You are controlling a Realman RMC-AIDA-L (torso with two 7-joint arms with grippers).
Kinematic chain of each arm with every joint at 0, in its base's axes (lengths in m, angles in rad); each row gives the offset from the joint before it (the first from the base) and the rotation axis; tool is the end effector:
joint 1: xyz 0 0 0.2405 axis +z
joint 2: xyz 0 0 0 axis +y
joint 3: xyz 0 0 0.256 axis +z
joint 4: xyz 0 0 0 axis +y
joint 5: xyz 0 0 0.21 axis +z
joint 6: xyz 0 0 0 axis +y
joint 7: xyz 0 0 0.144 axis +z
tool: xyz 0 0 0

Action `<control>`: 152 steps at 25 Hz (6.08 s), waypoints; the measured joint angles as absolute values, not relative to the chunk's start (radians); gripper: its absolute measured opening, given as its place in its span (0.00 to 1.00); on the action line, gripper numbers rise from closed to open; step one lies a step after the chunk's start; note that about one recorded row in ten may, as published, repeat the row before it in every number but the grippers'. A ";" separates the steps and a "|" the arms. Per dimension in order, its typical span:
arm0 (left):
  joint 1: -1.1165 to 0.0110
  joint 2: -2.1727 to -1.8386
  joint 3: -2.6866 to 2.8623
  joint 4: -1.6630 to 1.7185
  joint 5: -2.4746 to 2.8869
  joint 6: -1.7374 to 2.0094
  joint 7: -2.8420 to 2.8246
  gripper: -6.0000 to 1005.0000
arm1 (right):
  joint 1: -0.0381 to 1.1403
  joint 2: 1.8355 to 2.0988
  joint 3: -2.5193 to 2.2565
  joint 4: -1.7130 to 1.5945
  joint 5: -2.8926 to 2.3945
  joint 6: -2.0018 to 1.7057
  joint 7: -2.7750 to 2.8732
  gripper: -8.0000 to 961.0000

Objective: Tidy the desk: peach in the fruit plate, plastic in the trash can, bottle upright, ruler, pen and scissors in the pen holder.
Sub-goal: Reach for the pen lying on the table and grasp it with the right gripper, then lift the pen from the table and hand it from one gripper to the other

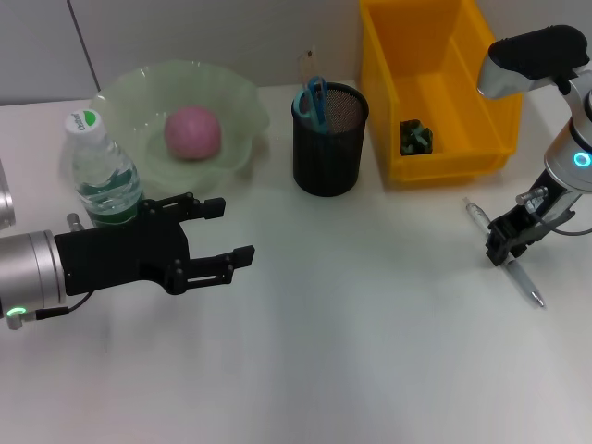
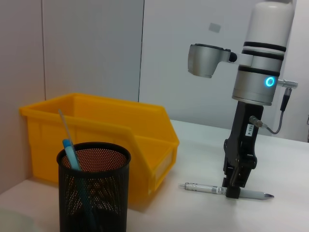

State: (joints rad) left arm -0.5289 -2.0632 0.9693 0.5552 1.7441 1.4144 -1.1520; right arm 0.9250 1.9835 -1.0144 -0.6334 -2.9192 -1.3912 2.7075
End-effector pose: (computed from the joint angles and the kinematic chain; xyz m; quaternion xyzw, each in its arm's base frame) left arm -0.2489 0.3344 -0.0311 -0.9522 -0.1224 -0.2413 0.1421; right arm 0.2559 0.4067 0.0181 -0.7833 0.5245 -0.2525 0.2180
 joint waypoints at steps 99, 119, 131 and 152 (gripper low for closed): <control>-0.522 -2.069 0.973 0.520 1.500 1.513 -1.139 0.68 | 0.488 2.082 -0.899 -0.244 -0.971 -1.640 0.720 0.14; -0.636 -2.079 0.976 0.254 1.261 1.605 -1.120 0.67 | 0.456 2.083 -0.899 -0.212 -1.247 -1.779 0.677 0.14; -0.637 -2.080 0.996 0.246 1.259 1.641 -1.102 0.67 | 0.516 2.087 -0.917 -0.166 -1.250 -1.715 0.643 0.14; -0.656 -2.080 0.997 0.155 1.154 1.649 -1.089 0.66 | 0.597 2.092 -0.866 0.038 -1.238 -1.701 0.400 0.14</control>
